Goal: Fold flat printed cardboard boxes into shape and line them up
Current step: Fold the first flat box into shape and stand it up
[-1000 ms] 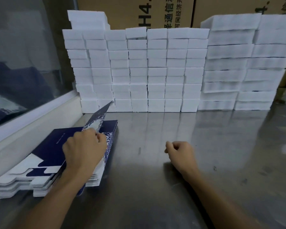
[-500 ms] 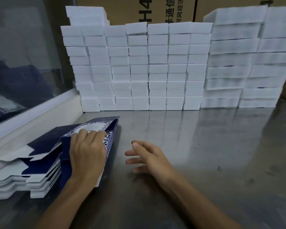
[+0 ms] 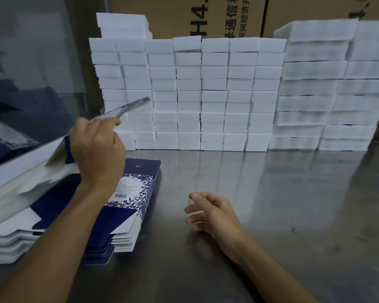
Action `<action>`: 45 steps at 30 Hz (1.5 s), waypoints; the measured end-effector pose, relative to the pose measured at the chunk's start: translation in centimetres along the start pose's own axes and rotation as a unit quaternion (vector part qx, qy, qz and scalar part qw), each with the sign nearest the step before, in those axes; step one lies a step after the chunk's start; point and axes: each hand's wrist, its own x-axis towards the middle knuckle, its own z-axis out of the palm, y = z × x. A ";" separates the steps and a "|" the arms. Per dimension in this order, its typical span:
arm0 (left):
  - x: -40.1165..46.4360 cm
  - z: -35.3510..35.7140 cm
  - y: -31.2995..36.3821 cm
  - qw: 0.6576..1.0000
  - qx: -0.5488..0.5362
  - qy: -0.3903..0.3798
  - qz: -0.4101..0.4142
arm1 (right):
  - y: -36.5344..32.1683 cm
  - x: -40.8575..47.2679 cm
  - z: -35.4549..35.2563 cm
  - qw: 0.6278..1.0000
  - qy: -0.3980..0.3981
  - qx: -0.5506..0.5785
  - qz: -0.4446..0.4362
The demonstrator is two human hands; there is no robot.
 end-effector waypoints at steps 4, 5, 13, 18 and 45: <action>-0.6 0.4 2.7 0.982 -0.030 0.004 0.186 | -0.6 0.7 -0.8 0.999 -0.007 0.038 0.009; -1.1 0.4 3.5 0.975 -0.047 0.003 0.219 | -0.8 1.0 -0.9 0.997 -0.017 0.072 0.017; -9.0 -0.4 10.4 0.932 -0.136 -0.055 0.333 | -1.7 1.9 -2.6 0.967 0.011 0.252 0.028; -10.1 0.0 10.4 0.914 -0.192 -0.181 0.309 | -0.9 2.3 -4.7 0.975 0.159 0.145 -0.056; -9.0 -0.2 7.4 0.732 -0.454 -0.366 -0.352 | -2.1 0.6 -5.2 0.968 0.094 -0.119 -0.201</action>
